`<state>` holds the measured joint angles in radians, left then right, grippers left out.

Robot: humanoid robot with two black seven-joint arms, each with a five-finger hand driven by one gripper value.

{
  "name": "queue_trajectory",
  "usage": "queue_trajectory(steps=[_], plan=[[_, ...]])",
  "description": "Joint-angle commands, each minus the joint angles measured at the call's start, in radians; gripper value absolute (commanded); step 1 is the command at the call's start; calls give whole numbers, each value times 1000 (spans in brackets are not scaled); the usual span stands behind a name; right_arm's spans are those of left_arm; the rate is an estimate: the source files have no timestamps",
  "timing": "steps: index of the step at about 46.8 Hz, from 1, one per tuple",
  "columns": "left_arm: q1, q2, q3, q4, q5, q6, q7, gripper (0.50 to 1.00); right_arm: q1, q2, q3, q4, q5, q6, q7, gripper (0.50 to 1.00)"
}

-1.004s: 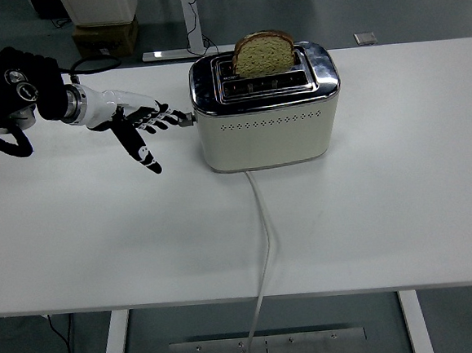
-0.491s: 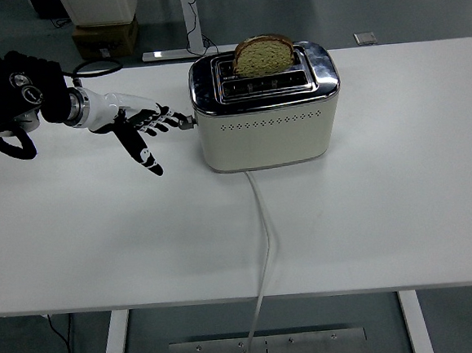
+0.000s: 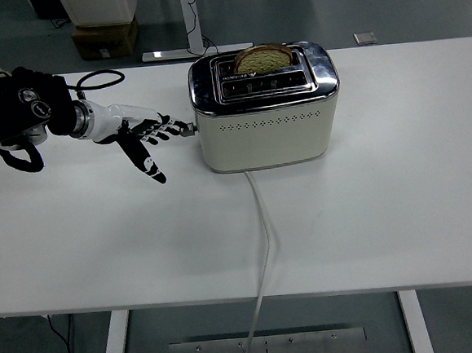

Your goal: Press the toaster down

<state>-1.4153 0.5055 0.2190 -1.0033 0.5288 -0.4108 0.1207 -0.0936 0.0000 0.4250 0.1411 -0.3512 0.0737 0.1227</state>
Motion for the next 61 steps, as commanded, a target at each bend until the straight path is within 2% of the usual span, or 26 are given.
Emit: queue_trajectory(steps=[1, 13, 21, 41, 52, 61], plan=[[3, -1, 0, 2, -1, 0, 0, 1000, 0, 0, 0, 0, 0, 0, 0, 1000], [30, -1, -1, 19, -1, 3, 0, 1000, 0, 0, 0, 0, 0, 0, 0, 1000], [52, -1, -1, 19, -1, 33, 0, 1000, 0, 0, 0, 0, 0, 0, 0, 1000], [88, -7, -1, 34, -9, 36, -1, 1000, 0, 0, 0, 0, 0, 0, 0, 1000], [72, 56, -18, 34, -24, 36, -3, 1000, 0, 0, 0, 0, 0, 1, 0, 998], [-8, 111, -93, 35, -90, 35, -4, 1000, 0, 0, 0, 0, 0, 0, 0, 1000]])
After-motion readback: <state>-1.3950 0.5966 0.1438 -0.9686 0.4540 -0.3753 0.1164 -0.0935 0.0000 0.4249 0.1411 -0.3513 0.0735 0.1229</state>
